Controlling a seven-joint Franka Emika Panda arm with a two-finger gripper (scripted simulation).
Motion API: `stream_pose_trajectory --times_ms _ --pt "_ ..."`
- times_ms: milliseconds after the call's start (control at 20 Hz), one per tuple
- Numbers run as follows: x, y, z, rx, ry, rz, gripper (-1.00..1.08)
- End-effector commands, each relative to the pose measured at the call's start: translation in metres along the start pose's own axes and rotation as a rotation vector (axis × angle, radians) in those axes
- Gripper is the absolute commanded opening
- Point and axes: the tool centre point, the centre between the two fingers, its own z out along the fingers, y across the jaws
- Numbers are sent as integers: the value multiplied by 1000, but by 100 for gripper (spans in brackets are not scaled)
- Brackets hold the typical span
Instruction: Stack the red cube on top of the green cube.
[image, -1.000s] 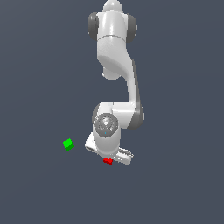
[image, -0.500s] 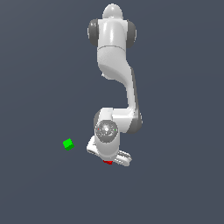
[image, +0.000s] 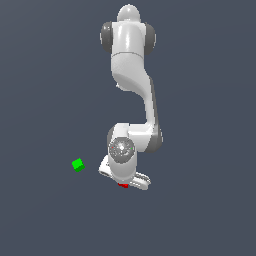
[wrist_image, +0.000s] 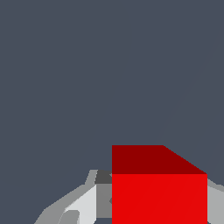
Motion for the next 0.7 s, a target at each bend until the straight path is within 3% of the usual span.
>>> stream_pose_trajectory --times_ms 0,350,650 --pt "0 0 -1 0 1 0 -100" --pt "-1 0 -11 0 0 0 -100" --pt "-1 0 -49 0 0 0 -100"
